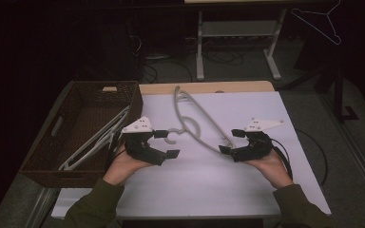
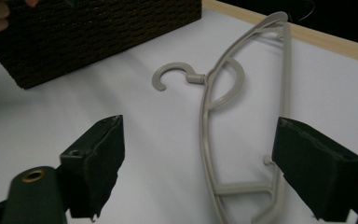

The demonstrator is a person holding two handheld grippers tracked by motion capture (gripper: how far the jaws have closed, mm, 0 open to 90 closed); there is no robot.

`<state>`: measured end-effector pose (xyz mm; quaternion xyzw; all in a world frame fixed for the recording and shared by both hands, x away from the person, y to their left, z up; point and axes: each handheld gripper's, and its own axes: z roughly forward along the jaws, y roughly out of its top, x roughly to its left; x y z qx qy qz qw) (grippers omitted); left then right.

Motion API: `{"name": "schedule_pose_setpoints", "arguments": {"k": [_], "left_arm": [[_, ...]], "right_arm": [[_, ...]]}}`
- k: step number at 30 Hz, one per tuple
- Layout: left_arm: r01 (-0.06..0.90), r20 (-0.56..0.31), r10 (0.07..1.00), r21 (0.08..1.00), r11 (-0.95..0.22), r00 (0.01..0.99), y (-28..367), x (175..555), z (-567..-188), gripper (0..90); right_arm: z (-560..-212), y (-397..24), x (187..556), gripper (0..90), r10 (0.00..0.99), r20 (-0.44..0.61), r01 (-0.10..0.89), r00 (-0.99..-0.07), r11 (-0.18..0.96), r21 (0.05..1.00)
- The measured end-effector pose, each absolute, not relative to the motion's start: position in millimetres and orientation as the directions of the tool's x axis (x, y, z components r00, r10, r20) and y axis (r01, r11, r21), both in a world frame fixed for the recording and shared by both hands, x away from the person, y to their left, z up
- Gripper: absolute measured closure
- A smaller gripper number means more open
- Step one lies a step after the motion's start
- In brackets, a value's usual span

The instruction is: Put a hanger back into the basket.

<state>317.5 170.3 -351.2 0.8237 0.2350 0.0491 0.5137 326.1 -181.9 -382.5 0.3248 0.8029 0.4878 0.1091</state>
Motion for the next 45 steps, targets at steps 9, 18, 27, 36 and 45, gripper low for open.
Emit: {"name": "schedule_pose_setpoints", "arguments": {"k": [9,18,27,36,45], "left_arm": [[0.34,-0.16,0.432,0.86,-0.381,0.888,167,311,-368,14.5],[0.365,-0.178,0.443,0.848,-0.385,0.879,170,305,-386,14.4],[0.378,-0.184,0.453,0.842,-0.385,0.872,171,303,-392,14.5],[0.382,-0.188,0.454,0.84,-0.386,0.871,172,304,-394,14.5],[0.388,-0.19,0.461,0.837,-0.385,0.867,173,306,-394,14.6]], "right_arm": [[-396,-144,355,26.4,0.633,0.156,0.462,-0.758,0.353,0.814],[-412,-116,387,33.2,0.659,0.179,0.532,-0.73,0.383,0.755],[-427,-94,409,40.9,0.691,0.159,0.59,-0.705,0.447,0.672],[-440,-88,414,55.5,0.7,0.112,0.604,-0.706,0.511,0.612],[-438,-85,411,71.1,0.686,0.088,0.589,-0.722,0.544,0.598]]}}
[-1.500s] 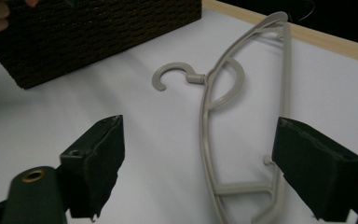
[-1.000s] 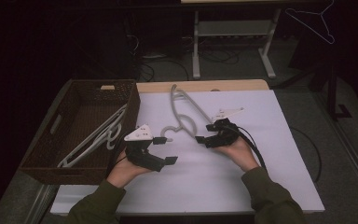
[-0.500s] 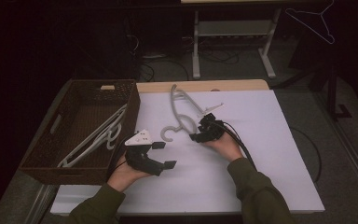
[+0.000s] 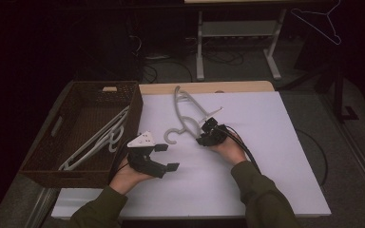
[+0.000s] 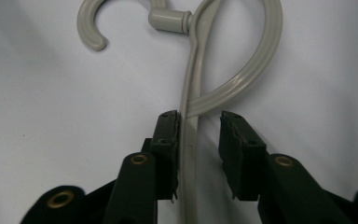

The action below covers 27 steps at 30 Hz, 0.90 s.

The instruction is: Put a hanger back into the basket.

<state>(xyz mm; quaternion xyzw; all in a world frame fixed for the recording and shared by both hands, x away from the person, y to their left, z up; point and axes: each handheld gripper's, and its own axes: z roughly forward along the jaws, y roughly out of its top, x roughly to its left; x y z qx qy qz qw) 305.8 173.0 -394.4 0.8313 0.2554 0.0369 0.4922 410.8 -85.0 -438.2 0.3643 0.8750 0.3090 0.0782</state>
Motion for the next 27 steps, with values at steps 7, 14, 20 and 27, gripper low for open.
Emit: {"name": "schedule_pose_setpoints", "arguments": {"k": [7,14,20,27], "left_arm": [[0.387,-0.188,0.466,0.84,-0.38,0.865,176,307,-393,14.6],[0.385,-0.185,0.467,0.841,-0.38,0.865,176,307,-393,14.8],[0.389,-0.189,0.469,0.841,-0.376,0.863,176,308,-393,14.8],[0.384,-0.181,0.466,0.838,-0.387,0.866,175,308,-393,14.8]], "right_arm": [[-438,-86,408,79.9,0.676,0.079,0.577,-0.733,0.556,0.599],[-437,-93,406,80.8,0.665,0.079,0.57,-0.743,0.568,0.594],[-436,-107,395,81.0,0.633,0.08,0.551,-0.77,0.597,0.583],[-429,-132,363,80.9,0.553,0.095,0.496,-0.828,0.642,0.584]]}}
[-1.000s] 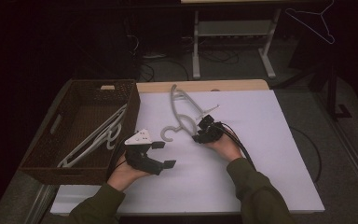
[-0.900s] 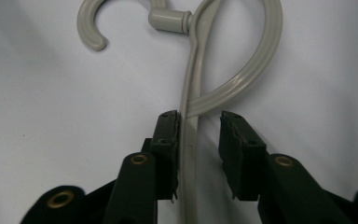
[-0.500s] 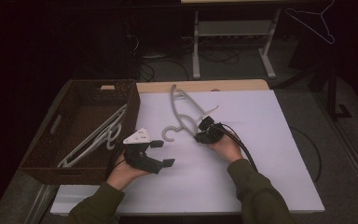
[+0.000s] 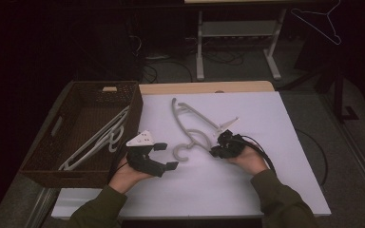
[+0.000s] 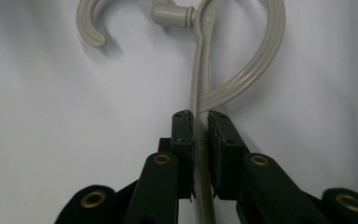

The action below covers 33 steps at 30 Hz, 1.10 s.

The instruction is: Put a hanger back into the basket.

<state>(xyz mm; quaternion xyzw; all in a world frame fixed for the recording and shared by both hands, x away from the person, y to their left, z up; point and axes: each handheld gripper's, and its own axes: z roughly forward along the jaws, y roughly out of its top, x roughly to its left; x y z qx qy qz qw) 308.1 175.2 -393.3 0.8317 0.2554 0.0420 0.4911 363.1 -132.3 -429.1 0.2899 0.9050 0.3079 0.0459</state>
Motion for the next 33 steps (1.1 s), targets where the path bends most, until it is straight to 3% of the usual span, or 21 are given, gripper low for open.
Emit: {"name": "schedule_pose_setpoints", "arguments": {"k": [8,16,18,21,22,23,24,25,26,27,28,33], "left_arm": [[0.383,-0.179,0.466,0.836,-0.392,0.867,174,309,-394,16.3],[0.381,-0.174,0.461,0.831,-0.405,0.87,171,313,-397,26.0],[0.382,-0.178,0.46,0.833,-0.4,0.87,170,315,-398,33.3],[0.382,-0.179,0.455,0.83,-0.406,0.872,168,321,-397,51.0],[0.395,-0.195,0.458,0.829,-0.396,0.867,166,323,-397,51.0],[0.402,-0.198,0.462,0.824,-0.399,0.865,165,326,-397,62.2],[0.397,-0.191,0.46,0.823,-0.407,0.867,164,329,-397,69.5],[0.401,-0.195,0.463,0.822,-0.404,0.865,162,332,-397,69.5],[0.398,-0.187,0.463,0.819,-0.414,0.866,160,336,-397,81.2],[0.392,-0.173,0.466,0.814,-0.428,0.868,158,340,-396,81.2],[0.388,-0.163,0.469,0.813,-0.435,0.868,156,344,-396,87.5],[0.402,-0.151,0.502,0.803,-0.441,0.852,143,373,-400,90.0]], "right_arm": [[-423,-157,319,80.9,0.445,0.099,0.409,-0.89,0.682,0.606],[-433,-168,294,80.7,0.385,0.103,0.366,-0.917,0.714,0.597],[-436,-168,293,79.5,0.385,0.102,0.367,-0.917,0.717,0.592],[-435,-169,292,65.3,0.386,0.084,0.353,-0.919,0.708,0.612],[-433,-170,290,63.5,0.409,0.096,0.377,-0.908,0.693,0.615],[-428,-174,286,61.8,0.443,0.123,0.413,-0.888,0.654,0.634],[-426,-177,285,63.0,0.455,0.129,0.423,-0.881,0.637,0.644],[-426,-177,285,63.0,0.455,0.129,0.423,-0.881,0.637,0.644],[-422,-184,282,68.5,0.478,0.127,0.434,-0.869,0.613,0.661],[-422,-184,282,68.5,0.478,0.127,0.434,-0.869,0.613,0.661],[-419,-188,280,71.9,0.488,0.131,0.441,-0.863,0.602,0.665],[-416,-211,267,89.3,0.502,0.13,0.439,-0.855,0.568,0.696]]}}
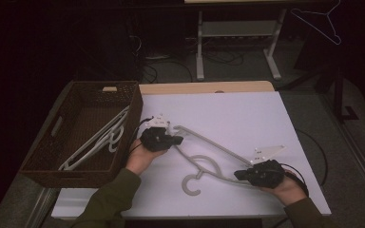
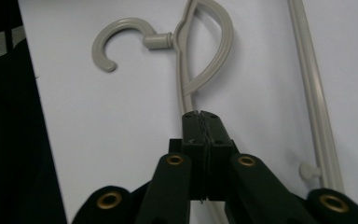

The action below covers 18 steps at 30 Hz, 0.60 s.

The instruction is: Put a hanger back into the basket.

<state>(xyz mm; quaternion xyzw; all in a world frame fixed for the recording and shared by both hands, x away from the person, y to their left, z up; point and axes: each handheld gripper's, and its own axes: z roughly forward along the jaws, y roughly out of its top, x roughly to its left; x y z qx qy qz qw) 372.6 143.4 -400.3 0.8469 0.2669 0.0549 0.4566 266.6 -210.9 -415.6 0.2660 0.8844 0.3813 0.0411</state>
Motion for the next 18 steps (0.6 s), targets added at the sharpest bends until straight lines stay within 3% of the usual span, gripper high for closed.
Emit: {"name": "schedule_pose_setpoints", "arguments": {"k": [10,18], "left_arm": [[0.415,-0.124,0.555,0.799,-0.436,0.823,113,431,-409,90.0],[0.453,-0.114,0.567,0.735,-0.504,0.816,97,450,-429,90.0]], "right_arm": [[-422,-221,251,89.6,0.483,0.168,0.455,-0.859,0.571,0.684],[-433,-215,249,89.6,0.454,0.182,0.454,-0.872,0.614,0.646]]}}
